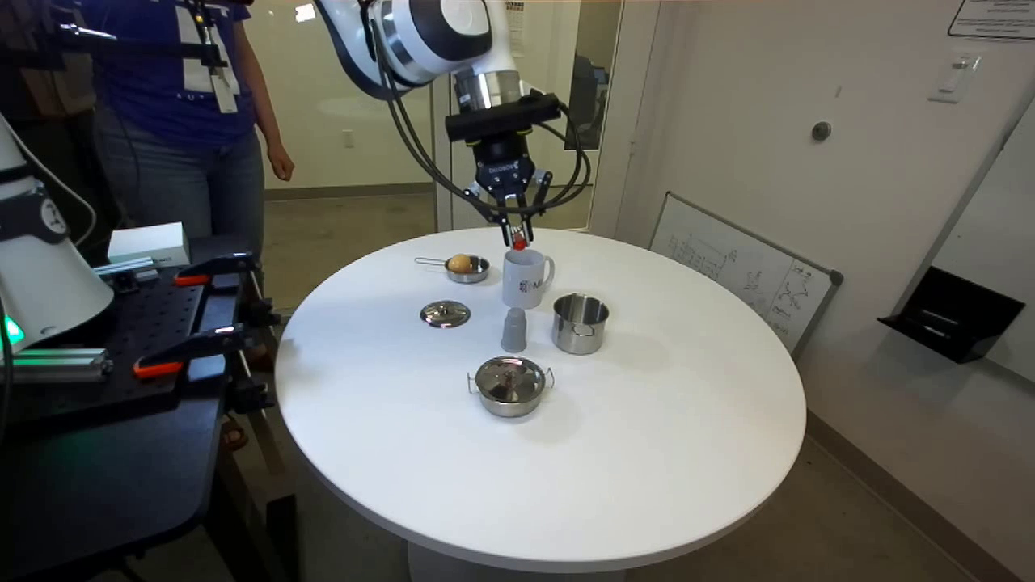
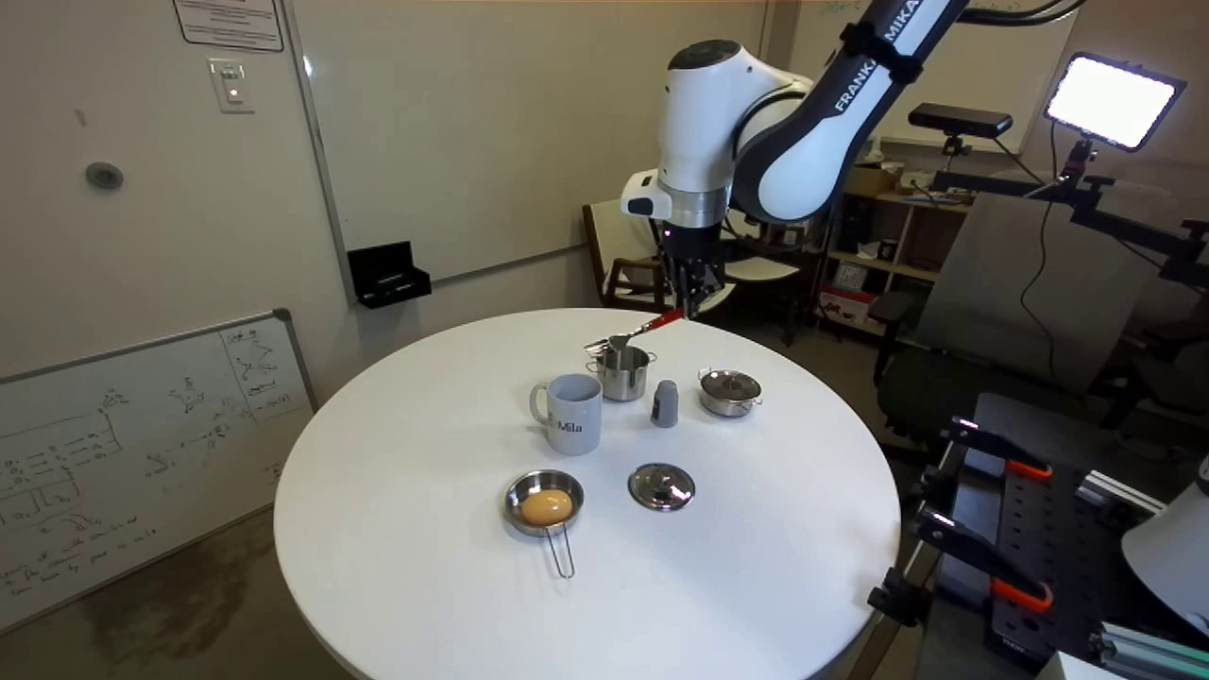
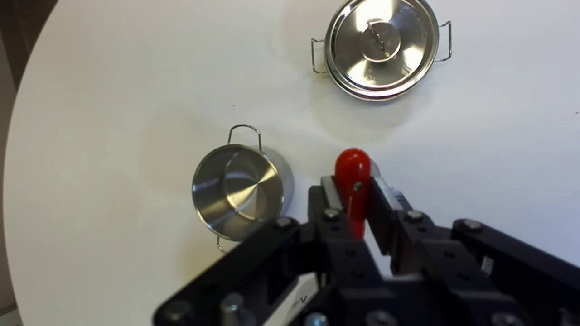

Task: Put the fork into the mug.

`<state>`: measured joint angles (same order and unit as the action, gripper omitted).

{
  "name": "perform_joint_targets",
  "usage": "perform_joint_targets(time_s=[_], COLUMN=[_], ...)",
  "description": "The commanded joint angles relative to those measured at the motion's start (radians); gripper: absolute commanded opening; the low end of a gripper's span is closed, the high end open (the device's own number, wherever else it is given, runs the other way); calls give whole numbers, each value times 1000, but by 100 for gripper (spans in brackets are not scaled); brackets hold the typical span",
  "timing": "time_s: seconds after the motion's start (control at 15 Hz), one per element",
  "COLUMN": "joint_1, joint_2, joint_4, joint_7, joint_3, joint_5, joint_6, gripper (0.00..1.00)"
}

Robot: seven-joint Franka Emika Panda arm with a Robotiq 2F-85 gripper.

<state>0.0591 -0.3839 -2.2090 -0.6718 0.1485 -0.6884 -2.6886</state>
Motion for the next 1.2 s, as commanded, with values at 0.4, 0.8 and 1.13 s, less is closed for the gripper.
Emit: perform_joint_targets(time_s=[0.4,0.8,1.13], joint_1=[49,63,89], joint_2=[-64,-119,-151], joint_4=[157,209,252], joint_7=[214,294,361], joint_3=[-71,-121,-140], joint_5=[-318,-444,-557], joint_6=[188,289,399], gripper=[5,5,5])
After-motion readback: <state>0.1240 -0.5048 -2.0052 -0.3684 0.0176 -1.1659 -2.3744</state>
